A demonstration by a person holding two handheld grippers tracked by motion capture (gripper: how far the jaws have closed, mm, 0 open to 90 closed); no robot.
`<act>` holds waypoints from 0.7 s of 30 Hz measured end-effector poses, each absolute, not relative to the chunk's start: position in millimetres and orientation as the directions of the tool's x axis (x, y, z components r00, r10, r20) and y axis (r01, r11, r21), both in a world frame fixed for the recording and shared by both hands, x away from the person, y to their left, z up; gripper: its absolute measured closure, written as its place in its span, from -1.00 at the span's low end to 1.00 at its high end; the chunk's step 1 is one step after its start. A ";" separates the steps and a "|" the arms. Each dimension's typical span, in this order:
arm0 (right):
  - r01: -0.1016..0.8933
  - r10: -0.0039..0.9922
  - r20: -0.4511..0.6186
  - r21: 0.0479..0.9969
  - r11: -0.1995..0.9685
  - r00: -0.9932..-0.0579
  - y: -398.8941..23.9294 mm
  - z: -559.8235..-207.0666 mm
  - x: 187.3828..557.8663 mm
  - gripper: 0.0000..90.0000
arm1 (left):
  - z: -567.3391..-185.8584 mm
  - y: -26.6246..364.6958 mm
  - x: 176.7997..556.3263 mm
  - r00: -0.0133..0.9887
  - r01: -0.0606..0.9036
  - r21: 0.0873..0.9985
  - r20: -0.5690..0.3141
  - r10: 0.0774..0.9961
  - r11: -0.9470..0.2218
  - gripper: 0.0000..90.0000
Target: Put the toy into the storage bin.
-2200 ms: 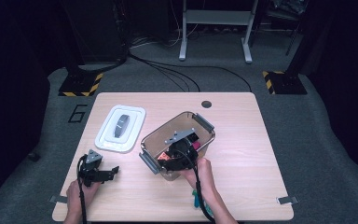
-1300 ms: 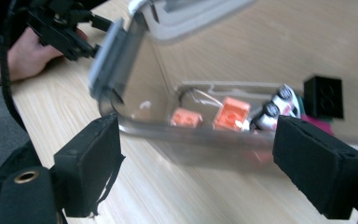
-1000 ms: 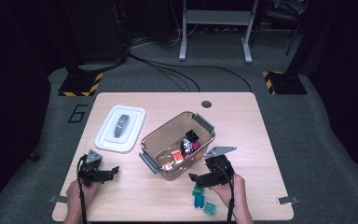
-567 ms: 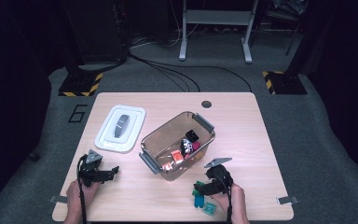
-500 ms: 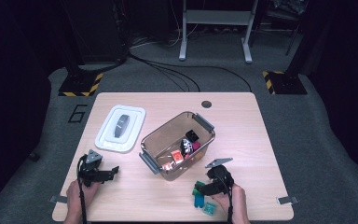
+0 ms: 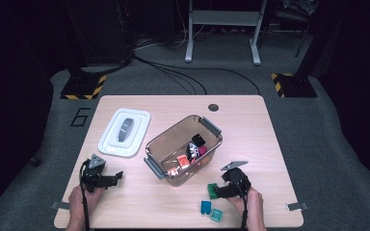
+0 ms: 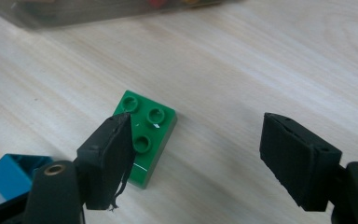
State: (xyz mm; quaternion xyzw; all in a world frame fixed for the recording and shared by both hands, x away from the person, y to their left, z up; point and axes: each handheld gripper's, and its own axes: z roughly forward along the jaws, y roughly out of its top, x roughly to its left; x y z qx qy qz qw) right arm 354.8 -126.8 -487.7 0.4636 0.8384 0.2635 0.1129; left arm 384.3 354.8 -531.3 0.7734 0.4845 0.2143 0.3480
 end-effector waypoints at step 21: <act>0.752 0.842 0.087 0.505 0.423 -0.532 -107.0 -492.5 355.4 0.27 | -531.3 354.6 384.1 0.436 0.603 0.745 -0.008 0.900 -0.285 -0.76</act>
